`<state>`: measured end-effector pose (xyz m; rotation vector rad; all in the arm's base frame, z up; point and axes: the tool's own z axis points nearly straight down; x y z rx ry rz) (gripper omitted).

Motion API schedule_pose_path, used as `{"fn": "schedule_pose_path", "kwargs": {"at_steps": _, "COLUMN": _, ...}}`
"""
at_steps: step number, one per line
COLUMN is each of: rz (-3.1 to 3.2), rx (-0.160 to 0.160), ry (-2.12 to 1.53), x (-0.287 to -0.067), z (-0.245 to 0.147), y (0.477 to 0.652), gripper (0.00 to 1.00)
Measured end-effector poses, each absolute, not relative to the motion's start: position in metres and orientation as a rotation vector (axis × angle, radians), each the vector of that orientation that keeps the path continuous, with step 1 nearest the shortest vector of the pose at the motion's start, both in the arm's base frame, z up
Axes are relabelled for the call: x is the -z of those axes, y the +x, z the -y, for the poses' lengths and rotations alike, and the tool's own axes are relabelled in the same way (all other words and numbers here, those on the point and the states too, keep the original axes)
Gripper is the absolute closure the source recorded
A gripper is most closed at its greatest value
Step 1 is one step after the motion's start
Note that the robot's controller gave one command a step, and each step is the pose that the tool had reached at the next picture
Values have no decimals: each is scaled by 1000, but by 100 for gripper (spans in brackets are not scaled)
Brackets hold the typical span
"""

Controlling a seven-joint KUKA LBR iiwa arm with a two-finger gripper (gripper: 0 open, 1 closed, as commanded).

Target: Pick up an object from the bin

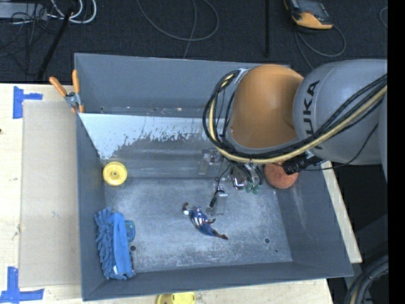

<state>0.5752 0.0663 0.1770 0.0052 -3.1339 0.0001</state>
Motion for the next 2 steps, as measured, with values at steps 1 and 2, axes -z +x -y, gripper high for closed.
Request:
{"fn": "schedule_pose_path", "kwargs": {"at_steps": 1, "rz": 3134, "rx": 0, "ry": 5, "x": -179, "z": -66, "y": 575, "gripper": 0}}
{"fn": "schedule_pose_path", "kwargs": {"at_steps": 2, "rz": 3143, "rx": -1, "ry": 167, "x": -168, "z": -73, "y": 586, "gripper": 0}}
